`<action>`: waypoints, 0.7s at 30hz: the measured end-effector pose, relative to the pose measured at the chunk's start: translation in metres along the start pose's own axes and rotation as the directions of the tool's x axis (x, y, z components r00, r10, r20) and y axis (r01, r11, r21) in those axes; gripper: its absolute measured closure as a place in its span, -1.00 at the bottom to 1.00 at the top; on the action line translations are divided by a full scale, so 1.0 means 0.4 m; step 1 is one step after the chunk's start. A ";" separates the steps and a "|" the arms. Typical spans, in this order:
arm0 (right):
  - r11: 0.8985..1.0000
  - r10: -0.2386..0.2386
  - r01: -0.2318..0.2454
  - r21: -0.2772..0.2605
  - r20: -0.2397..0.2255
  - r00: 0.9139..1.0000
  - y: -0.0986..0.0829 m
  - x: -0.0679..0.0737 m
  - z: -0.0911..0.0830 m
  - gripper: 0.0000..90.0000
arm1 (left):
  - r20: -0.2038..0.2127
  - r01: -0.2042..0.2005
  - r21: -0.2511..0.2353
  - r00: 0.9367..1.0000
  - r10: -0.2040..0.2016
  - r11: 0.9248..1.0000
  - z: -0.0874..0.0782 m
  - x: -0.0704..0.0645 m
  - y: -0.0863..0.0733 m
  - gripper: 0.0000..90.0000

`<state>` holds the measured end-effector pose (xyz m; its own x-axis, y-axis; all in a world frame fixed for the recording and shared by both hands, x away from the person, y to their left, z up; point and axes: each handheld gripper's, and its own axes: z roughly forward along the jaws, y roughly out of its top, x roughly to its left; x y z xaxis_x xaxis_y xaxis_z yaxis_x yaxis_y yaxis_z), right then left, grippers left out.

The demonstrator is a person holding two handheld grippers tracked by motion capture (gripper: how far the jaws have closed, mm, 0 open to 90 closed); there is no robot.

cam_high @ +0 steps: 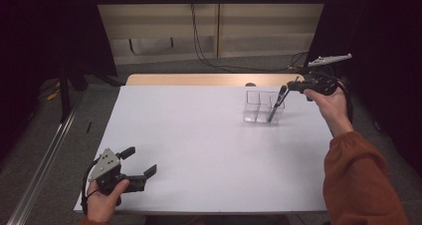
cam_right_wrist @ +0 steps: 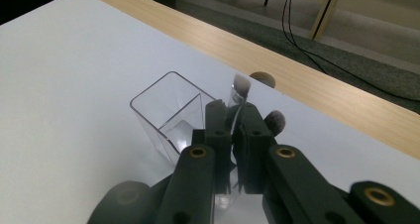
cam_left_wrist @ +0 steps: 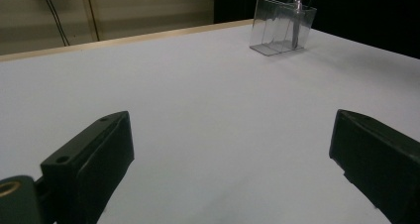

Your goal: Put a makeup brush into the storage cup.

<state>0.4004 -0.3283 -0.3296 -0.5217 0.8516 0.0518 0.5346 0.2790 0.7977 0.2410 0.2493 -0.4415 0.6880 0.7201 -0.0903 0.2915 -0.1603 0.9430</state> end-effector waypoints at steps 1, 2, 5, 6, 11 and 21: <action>1.000 -0.001 0.001 0.003 0.000 1.000 0.000 -0.001 0.001 0.92 | 0.001 -0.002 0.000 1.000 0.002 1.000 0.000 0.000 0.000 -0.93; 1.000 0.000 0.000 0.008 -0.001 1.000 -0.001 -0.002 0.003 0.92 | 0.001 -0.006 0.004 1.000 0.006 1.000 0.000 0.001 0.000 -0.93; 1.000 0.004 -0.004 0.007 -0.006 1.000 -0.005 -0.004 0.009 0.92 | 0.001 0.000 0.004 1.000 0.000 1.000 0.000 0.003 -0.001 -0.93; 1.000 0.004 -0.003 0.012 -0.005 1.000 -0.006 -0.003 0.012 0.92 | 0.000 -0.002 0.002 1.000 0.002 1.000 0.000 0.003 -0.001 -0.93; 0.999 -0.011 0.011 0.036 -0.007 1.000 -0.006 0.001 0.028 0.92 | 0.001 -0.001 0.002 1.000 0.001 1.000 0.001 0.003 -0.001 -0.93; 0.998 -0.002 0.003 0.058 -0.011 1.000 -0.016 -0.002 0.047 0.92 | -0.002 0.002 0.007 1.000 -0.002 1.000 0.000 0.004 -0.001 -0.93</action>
<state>0.4099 -0.3225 -0.3460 -0.5298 0.8462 0.0565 0.5710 0.3067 0.7615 0.2419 0.2508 -0.4422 0.6862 0.7216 -0.0917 0.2978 -0.1637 0.9405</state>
